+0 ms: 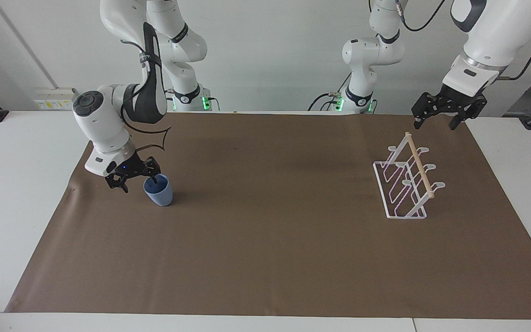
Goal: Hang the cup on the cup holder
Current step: 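Grasp the light blue cup rim with the right gripper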
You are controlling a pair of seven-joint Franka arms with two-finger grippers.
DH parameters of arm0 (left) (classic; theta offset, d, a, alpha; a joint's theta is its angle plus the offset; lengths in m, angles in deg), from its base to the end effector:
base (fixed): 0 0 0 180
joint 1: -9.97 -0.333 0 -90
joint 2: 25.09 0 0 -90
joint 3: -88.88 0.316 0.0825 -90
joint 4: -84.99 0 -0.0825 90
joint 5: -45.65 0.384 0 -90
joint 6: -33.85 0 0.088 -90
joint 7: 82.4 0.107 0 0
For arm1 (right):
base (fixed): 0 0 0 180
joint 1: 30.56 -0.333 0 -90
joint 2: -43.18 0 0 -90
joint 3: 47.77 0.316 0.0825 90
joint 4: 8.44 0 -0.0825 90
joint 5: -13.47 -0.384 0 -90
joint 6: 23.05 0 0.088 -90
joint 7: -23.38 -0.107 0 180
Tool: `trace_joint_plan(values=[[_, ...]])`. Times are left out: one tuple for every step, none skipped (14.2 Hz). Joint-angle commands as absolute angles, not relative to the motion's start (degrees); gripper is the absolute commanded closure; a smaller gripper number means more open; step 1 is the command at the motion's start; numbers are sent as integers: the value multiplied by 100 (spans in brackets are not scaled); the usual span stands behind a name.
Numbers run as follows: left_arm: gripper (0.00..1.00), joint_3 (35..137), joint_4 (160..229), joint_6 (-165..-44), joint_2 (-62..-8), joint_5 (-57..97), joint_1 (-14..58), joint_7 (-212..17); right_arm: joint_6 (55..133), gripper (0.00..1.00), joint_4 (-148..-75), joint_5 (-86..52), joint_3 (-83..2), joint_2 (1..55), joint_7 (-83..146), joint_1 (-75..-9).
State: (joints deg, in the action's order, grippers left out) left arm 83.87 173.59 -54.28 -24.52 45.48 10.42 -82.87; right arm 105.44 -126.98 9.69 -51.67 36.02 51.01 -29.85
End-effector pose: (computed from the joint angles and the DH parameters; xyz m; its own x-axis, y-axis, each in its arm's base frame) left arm 0.5459 -0.0528 0.6386 0.9962 -0.0871 0.0017 -0.0871 -0.9962 0.0021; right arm 0.5727 -0.0436 0.3768 0.9332 0.3536 0.0636 0.3553 -0.9346 -0.0176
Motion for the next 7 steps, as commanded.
trace_joint_plan(values=[[0,8370,17464,-5430,-2351,4662,1015,-8267,10650,33,-12788,749,-5129,3641,5300,-2915],[0,8370,17464,-5430,-2351,4662,1015,-8267,10668,34,-12797,714,-5129,3641,5300,-2915],[0,8370,17464,-5422,-2351,4662,1015,-8249,10685,34,-12805,670,-5129,3641,5291,-2915],[0,8378,17464,-5430,-2351,4662,1006,-8258,10712,34,-12814,652,-5129,3641,5291,-2915],[0,8378,17464,-5422,-2351,4662,911,-8258,10712,35,-12814,531,-5129,3632,5248,-2915],[0,8378,17464,-5439,-2359,4662,866,-8241,10721,35,-12823,381,-5129,3632,5178,-2915],[0,8378,17464,-5439,-2360,4662,874,-8249,10729,37,-12823,293,-5129,3632,5160,-2915]])
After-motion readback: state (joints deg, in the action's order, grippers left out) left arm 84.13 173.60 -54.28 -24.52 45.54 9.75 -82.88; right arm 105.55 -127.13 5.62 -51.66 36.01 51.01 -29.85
